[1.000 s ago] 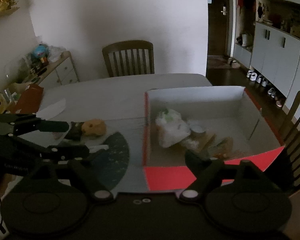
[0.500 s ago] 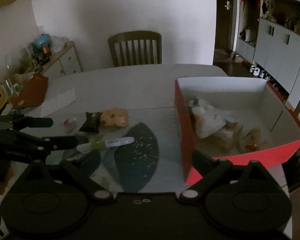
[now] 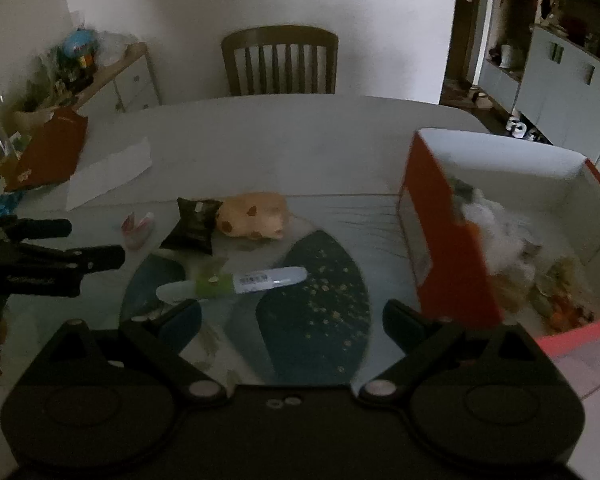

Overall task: Organize objects
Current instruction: 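Withdraw both tools from the shoebox back toward the tray, then grasp the pink-and-white cup with the left tool while the right tool grasps the green-capped marker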

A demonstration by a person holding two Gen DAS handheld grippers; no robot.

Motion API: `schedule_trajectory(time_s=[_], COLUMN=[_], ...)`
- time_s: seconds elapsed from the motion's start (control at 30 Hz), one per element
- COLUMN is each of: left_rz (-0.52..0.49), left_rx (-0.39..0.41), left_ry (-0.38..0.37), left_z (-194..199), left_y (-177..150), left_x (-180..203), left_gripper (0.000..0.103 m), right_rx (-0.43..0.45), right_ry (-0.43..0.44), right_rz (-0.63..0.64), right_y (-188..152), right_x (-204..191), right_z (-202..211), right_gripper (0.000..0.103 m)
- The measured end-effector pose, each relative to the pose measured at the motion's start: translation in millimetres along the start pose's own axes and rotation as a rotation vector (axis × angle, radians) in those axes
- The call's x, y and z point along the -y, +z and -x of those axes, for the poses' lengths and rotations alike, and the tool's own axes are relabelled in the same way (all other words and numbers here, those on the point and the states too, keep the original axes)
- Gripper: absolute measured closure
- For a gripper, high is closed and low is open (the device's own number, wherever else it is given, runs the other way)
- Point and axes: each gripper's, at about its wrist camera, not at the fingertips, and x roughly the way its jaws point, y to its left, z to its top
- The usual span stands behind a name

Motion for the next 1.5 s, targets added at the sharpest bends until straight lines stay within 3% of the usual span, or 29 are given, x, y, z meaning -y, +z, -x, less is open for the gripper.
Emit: schedule_trajectory(time_s=[0.27, 0.57, 1.1, 1.33, 1.5], left_rz=[-0.047, -0.093, -0.116, -0.104, -0.102], left_rx=[-0.015, -0.032, -0.018, -0.011, -0.006], left_ry=[0.077, 0.098, 0.087, 0.086, 0.088], left_z=[-34.2, -67.3, -79.6, -85.3, -86.3], left_y=[8.6, 6.5, 2.1, 3.0, 3.0], left_x=[-18.1, -20.5, -24.1, -26.9, -26.3], left_gripper=[0.0, 0.0, 0.001, 0.002, 0.011], right_rx=[-0.036, -0.087, -0.163, -0.211, -0.217], right_ry=[-0.025, -0.029, -0.083, -0.079, -0.09], right_rz=[-0.015, -0.034, -0.167, -0.163, -0.116], right_y=[12.2, 20.7, 26.3, 24.0, 21.9], right_x=[-13.3, -18.2, -19.0, -26.0, -33.5], right_z=[-36.7, -71.6, -110.2, -116.8, -115.4], right_gripper=[0.006, 0.007, 0.008, 0.012, 0.019])
